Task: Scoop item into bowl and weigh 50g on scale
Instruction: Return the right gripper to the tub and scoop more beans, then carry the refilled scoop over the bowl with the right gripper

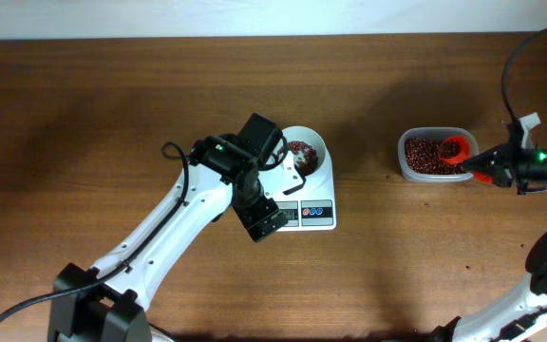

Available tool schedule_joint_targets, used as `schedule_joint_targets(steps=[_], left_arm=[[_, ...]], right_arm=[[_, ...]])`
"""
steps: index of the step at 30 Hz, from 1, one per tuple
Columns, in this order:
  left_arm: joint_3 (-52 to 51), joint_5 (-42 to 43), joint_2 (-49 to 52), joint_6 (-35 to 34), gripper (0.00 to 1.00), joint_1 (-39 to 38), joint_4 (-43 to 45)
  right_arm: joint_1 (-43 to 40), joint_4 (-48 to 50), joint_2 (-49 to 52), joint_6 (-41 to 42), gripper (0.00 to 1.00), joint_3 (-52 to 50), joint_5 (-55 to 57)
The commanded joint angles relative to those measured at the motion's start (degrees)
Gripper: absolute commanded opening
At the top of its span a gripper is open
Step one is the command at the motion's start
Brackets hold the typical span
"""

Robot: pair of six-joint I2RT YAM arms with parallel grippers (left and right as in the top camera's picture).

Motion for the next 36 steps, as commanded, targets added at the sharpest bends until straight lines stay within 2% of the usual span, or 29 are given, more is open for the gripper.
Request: schedule_joint_targets(steps=[1,8,16,22,26,33,36], left_arm=[[-0.37,-0.22,0.5,0.52,0.99,0.37,-0.04],[-0.37,-0.22,0.5,0.52,0.99,0.37,-0.04],[-0.37,-0.22,0.5,0.52,0.99,0.37,-0.04],[-0.37,-0.22,0.5,0.52,0.99,0.37,-0.04],[-0.37,-0.22,0.5,0.52,0.99,0.37,-0.04],[-0.37,-0.22,0.5,0.52,0.99,0.37,-0.04],[-0.37,-0.22,0.5,0.52,0.99,0.37,-0.04]], right_arm=[[-0.09,-1.9,-0.04,-5.75,0.04,-0.72,-5.11],[2.91,-1.99,-0.04,-6.99,0.04,-0.72,-9.33],[19.06,0.33,-0.04,-6.91,0.04,-0.72,-18.36],[30.71,4.76,-0.04,-6.54,0.04,-0.72,-19.28],[35.15,9.75,-0.04,-6.51,0.04,-0.72,-19.26],[36.72,11.5,-0.09,-3.48,0.04,0.31,-13.94],[40.22,11.3,-0.09,-0.22,0.04,5.16,-4.24]])
